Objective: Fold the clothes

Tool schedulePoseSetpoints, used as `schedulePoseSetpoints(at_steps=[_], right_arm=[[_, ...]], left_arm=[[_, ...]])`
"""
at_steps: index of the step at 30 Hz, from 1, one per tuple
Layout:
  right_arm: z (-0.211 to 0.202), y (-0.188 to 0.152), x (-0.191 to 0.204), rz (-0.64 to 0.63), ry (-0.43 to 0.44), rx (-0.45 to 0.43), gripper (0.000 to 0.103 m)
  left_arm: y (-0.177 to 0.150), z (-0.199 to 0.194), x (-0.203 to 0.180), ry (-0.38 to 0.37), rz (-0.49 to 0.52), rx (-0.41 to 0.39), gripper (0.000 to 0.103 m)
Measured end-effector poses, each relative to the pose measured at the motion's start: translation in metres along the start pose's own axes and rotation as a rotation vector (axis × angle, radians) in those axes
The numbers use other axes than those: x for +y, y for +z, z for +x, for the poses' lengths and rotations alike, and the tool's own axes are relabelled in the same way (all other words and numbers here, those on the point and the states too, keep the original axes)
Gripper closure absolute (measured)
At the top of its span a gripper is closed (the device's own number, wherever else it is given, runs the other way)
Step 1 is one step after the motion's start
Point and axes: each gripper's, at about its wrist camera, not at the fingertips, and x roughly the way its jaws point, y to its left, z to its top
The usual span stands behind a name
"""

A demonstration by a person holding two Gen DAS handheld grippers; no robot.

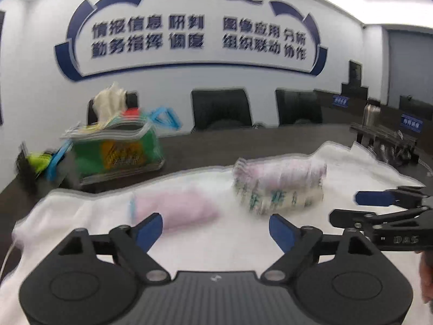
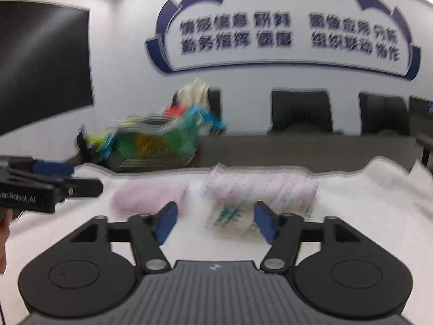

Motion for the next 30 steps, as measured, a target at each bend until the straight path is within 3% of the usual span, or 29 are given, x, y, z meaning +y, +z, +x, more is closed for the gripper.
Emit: schedulePoseSetpoints(at_steps=[2,5,7,12,17,19,30], right_arm=[[-0.012,-0.025,0.020,0.031,0.014,0.054,0.016],[-0.024,-0.058,0.046,0.093,0.024,0.136,0.005],[-0.029,-0.073,0.063,0.109,0.000,0.155,0.000],[-0.025,-0.096,0.089,0.148,-0.053,0.200,0.000],[-0.002,-0.106,0.101,0.163,-0.122,0.258,0.000],[0.001,-0.109,0.104,0.147,-0.147,0.267,0.000],[0.001,-0.114,0.109,0.103,-0.167,0.249,0.000]], left_arm=[[-0.031,-0.008,0.007,0.024,-0.012,0.063,0.018],[-0.067,-0.017,0.024,0.052,-0.070,0.135,0.018],[-0.084,-0.026,0.033,0.061,-0.116,0.143,0.018],[-0.101,-0.027,0.040,0.120,-0.121,0.130,0.018],[-0.113,-0.016,0.053,0.110,-0.184,0.189,0.016],[-0.114,-0.019,0.056,0.108,-0.203,0.174,0.013],[-0.115,-0.016,0.049,0.148,-0.182,0.195,0.010]])
